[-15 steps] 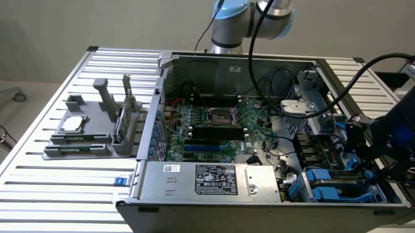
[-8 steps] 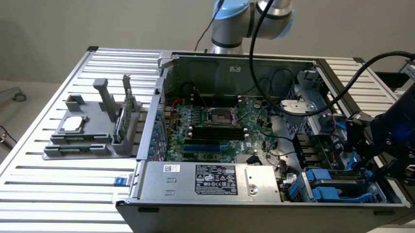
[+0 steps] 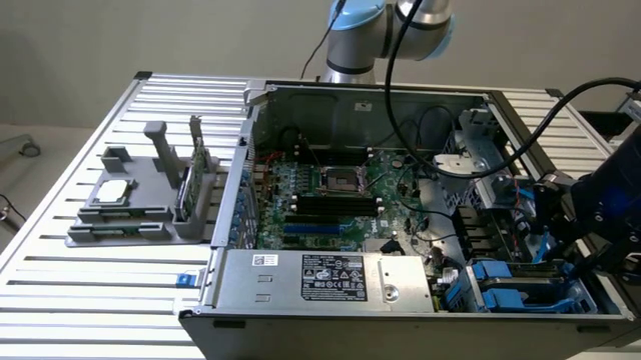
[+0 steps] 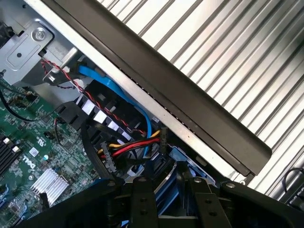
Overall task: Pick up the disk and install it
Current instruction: 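Insert the first disk wire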
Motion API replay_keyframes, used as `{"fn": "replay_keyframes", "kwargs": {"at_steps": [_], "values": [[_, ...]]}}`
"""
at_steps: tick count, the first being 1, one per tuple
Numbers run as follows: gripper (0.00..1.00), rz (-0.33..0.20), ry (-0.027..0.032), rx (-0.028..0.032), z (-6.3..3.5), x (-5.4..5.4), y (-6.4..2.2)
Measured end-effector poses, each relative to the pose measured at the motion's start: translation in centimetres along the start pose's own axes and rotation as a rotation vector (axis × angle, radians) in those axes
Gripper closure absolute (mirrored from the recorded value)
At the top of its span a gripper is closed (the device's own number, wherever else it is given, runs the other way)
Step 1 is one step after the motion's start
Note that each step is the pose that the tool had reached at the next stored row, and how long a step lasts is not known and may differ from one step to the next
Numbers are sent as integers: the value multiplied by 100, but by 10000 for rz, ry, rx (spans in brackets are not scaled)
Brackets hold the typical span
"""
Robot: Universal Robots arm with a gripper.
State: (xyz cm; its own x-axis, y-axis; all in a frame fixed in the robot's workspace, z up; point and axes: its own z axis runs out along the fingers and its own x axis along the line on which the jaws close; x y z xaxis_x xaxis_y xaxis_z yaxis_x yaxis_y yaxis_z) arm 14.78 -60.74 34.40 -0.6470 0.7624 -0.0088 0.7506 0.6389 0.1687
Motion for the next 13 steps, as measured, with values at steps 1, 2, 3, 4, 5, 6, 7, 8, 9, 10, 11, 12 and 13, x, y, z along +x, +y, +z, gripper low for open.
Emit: {"fn": "replay_keyframes", "kwargs": {"at_steps": [1,2,3,4,5,6,7,8,9,10,11,12,13], "values": [[67,0,0,0,0,0,0],[67,1,0,0,0,0,0],[67,6,-1,1,1,4,3],[67,10,-1,0,2,13,10],[67,14,-3,1,3,22,18],[67,23,-3,0,5,32,27],[67,31,-5,0,6,40,33],[67,39,-7,1,6,44,38],[67,41,-5,0,8,45,44],[67,41,-7,1,9,41,51],[67,43,-7,1,10,37,57],[67,44,-8,1,11,33,64],[67,45,-8,1,13,29,72]]}}
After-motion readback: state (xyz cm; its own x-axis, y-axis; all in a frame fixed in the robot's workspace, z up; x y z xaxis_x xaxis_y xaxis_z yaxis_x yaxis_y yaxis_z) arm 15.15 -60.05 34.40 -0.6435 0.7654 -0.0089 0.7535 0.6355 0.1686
